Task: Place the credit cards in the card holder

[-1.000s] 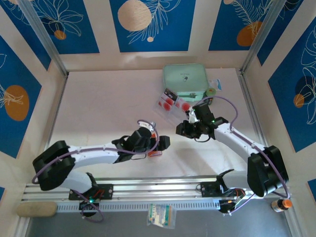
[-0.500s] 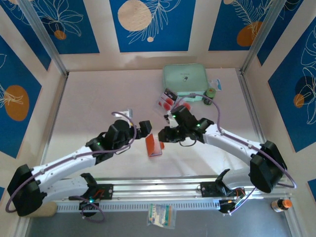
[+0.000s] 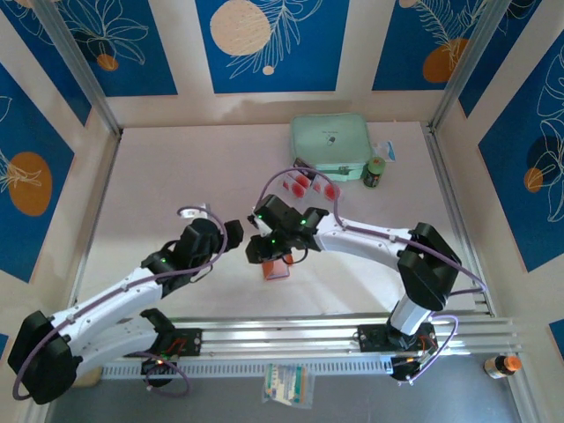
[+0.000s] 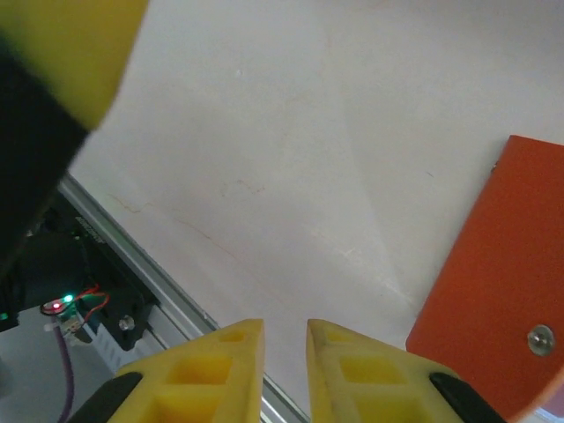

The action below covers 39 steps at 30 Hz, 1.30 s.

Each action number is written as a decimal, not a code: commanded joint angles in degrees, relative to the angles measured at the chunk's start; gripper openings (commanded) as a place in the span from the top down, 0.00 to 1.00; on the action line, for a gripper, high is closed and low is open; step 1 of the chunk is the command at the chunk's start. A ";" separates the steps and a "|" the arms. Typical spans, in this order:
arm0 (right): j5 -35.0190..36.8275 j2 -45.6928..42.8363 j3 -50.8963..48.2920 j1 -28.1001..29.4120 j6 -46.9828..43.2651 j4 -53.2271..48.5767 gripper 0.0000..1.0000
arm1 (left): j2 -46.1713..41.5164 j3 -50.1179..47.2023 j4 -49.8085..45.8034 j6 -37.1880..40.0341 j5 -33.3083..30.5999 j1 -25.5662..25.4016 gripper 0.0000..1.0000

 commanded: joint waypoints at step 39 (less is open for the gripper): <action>-2.75 -6.66 -25.45 -8.69 7.11 14.11 0.99 | 30.12 15.66 -8.11 1.75 7.23 -10.79 0.00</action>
